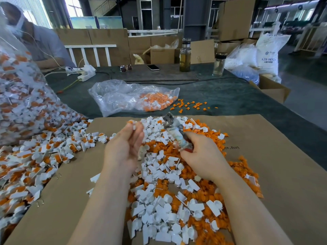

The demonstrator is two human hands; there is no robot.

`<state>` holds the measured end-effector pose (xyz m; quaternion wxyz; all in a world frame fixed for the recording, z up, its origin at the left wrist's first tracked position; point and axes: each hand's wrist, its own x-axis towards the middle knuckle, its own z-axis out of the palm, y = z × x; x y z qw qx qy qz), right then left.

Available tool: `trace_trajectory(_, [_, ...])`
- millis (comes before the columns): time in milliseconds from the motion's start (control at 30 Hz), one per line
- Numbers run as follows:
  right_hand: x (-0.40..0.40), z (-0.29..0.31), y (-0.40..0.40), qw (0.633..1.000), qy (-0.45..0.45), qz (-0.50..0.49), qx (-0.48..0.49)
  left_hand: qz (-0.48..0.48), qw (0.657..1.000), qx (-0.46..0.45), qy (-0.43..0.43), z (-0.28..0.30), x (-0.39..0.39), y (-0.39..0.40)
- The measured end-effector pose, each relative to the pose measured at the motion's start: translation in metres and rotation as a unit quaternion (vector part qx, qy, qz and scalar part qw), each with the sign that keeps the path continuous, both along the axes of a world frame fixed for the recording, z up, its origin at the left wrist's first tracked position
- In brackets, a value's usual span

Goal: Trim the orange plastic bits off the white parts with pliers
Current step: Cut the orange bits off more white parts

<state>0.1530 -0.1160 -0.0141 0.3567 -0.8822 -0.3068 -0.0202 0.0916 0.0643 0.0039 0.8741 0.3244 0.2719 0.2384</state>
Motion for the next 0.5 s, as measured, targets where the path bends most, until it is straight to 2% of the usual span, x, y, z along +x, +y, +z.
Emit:
trace_trajectory(100, [0.005, -0.001, -0.003, 0.999, -0.022, -0.045, 0.006, 0.074, 0.988, -0.136, -0.015, 0.000, -0.004, 0.023])
trace_trajectory(233, [0.010, -0.004, -0.006, 0.996, -0.024, -0.084, -0.002, 0.138, 0.956, -0.251, -0.067, -0.005, -0.013, 0.044])
trace_trajectory(333, [0.013, -0.006, -0.008, 0.994, -0.027, -0.099, -0.033, 0.162, 0.937, -0.293, -0.100, -0.006, -0.016, 0.050])
trace_trajectory(500, [0.017, -0.009, -0.011, 0.991, -0.025, -0.109, -0.069, 0.195, 0.925, -0.300, -0.126, -0.010, -0.016, 0.058])
